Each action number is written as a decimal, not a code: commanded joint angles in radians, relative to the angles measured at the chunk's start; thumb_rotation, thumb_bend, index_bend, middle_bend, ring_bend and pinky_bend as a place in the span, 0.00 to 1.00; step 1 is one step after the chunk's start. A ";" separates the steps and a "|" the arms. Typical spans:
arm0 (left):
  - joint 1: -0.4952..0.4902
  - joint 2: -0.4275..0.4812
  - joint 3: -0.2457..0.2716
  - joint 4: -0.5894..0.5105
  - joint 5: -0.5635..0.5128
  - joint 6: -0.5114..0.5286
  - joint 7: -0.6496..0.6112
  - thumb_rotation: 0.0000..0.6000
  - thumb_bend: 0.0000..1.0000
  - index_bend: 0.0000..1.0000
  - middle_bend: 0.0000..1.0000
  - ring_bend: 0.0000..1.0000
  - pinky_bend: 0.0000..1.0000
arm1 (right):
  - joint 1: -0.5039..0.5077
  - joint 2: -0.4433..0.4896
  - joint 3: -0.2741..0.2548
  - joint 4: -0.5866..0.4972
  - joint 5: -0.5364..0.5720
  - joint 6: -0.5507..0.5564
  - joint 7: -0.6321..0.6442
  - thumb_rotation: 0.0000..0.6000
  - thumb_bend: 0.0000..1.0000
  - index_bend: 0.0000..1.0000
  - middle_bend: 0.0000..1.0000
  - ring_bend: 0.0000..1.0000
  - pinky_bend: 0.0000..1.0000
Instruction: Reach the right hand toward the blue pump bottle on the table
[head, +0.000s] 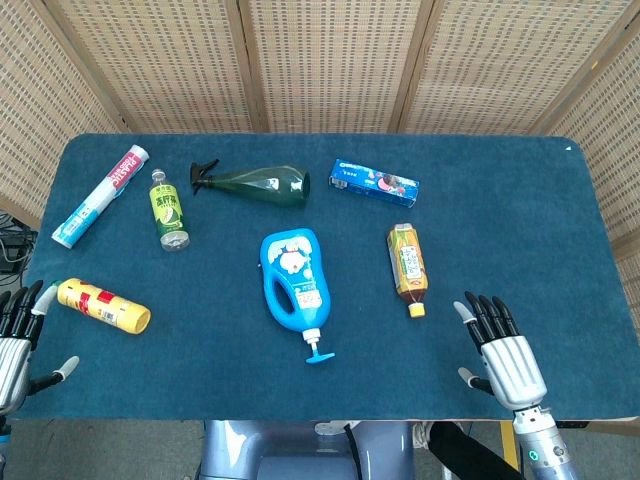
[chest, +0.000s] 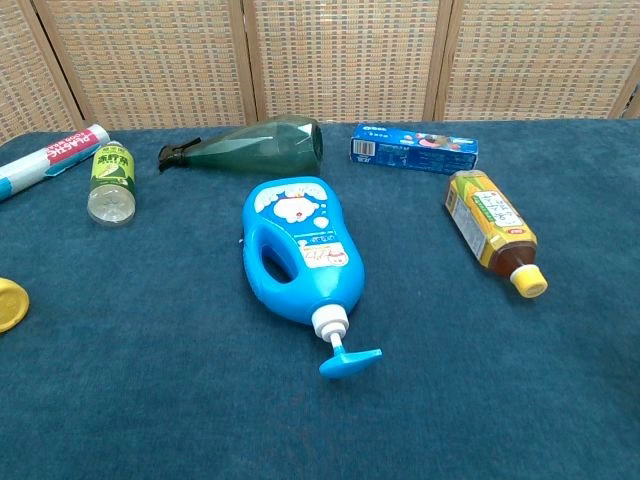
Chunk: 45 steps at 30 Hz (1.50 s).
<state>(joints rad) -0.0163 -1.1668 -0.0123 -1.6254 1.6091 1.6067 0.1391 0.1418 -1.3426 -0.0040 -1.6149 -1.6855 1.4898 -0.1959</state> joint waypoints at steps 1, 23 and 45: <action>-0.001 -0.002 0.000 0.001 -0.003 -0.004 0.004 0.96 0.18 0.00 0.00 0.00 0.00 | 0.001 0.000 0.000 0.001 0.001 -0.003 0.003 1.00 0.12 0.00 0.00 0.00 0.00; 0.001 0.000 -0.002 -0.002 -0.003 0.003 0.010 0.96 0.18 0.00 0.00 0.00 0.00 | 0.004 0.010 -0.006 -0.010 -0.019 0.001 0.032 1.00 0.12 0.00 0.00 0.00 0.00; 0.006 0.002 -0.009 -0.005 -0.005 0.017 0.006 0.96 0.18 0.00 0.00 0.00 0.00 | 0.217 -0.029 0.191 -0.193 0.108 -0.214 -0.183 1.00 0.29 0.01 0.77 0.85 0.67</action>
<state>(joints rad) -0.0105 -1.1648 -0.0217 -1.6305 1.6043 1.6242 0.1450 0.3078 -1.3487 0.1480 -1.7664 -1.6353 1.3426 -0.3106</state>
